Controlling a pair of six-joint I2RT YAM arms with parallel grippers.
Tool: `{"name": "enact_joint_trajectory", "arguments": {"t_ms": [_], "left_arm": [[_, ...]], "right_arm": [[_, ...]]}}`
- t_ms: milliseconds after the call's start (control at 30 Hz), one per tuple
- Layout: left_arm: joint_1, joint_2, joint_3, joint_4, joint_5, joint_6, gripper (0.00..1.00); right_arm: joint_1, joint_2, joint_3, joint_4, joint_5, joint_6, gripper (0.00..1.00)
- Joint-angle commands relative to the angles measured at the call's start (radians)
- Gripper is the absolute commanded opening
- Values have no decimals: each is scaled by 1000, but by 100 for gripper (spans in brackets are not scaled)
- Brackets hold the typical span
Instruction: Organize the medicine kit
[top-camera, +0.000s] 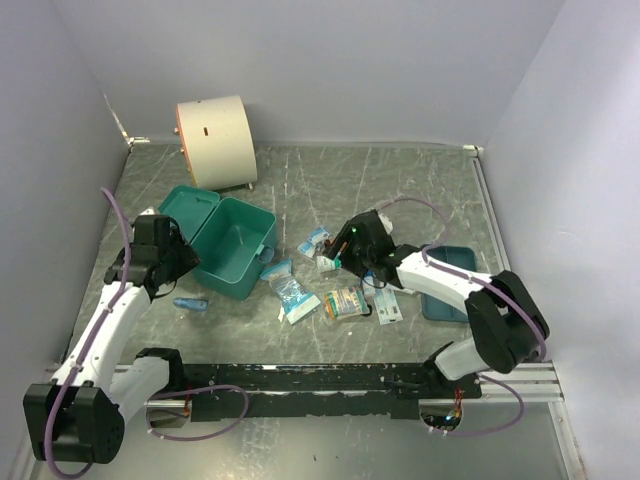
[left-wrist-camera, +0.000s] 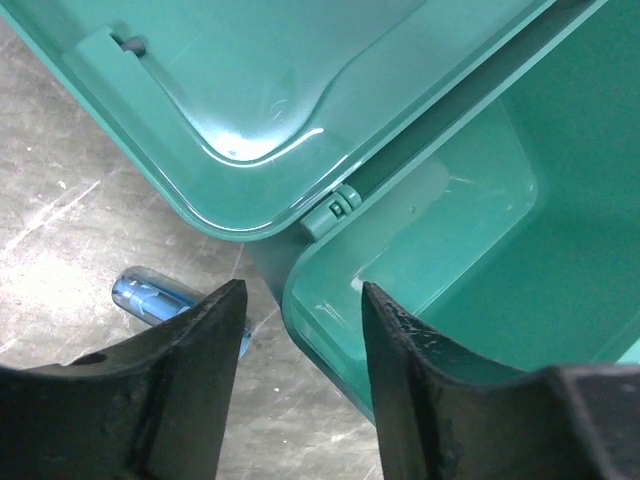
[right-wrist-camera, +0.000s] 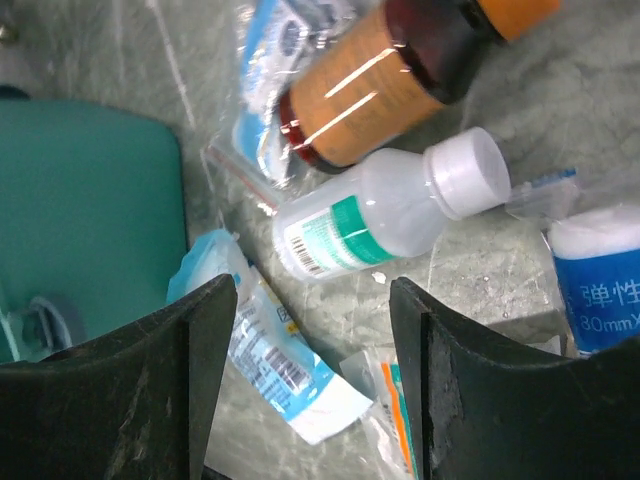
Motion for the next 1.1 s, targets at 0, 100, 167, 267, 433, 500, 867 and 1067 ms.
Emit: {"name": "enact_joint_trajectory", "arguments": {"t_ms": [0,100,167,267,433,500,867,1067], "left_arm": [[8,-32,45,-26,-8,-3,64],[8,-60,47,-29,-1,-3,69],[8,-73,46,-29,0,-3,70],[8,-81,41,-25,3,-7,70],[7,-75,44,-26,2,-6,68],[8,-72,46,-26,4,-4,68],[8,-89,41,-25,9,-9,68],[8,-97,43,-31,4,-12,76]], "right_arm": [[44,57,-8,33,128,300,62],[81,85,-3,8,197,397,62],[83,110,-1,-1,203,455,61],[83,144,13,-33,224,515,59],[86,172,17,-75,285,594,57],[84,181,21,-83,300,599,56],[84,183,26,-141,355,625,56],[82,219,29,-136,412,600,49]]}}
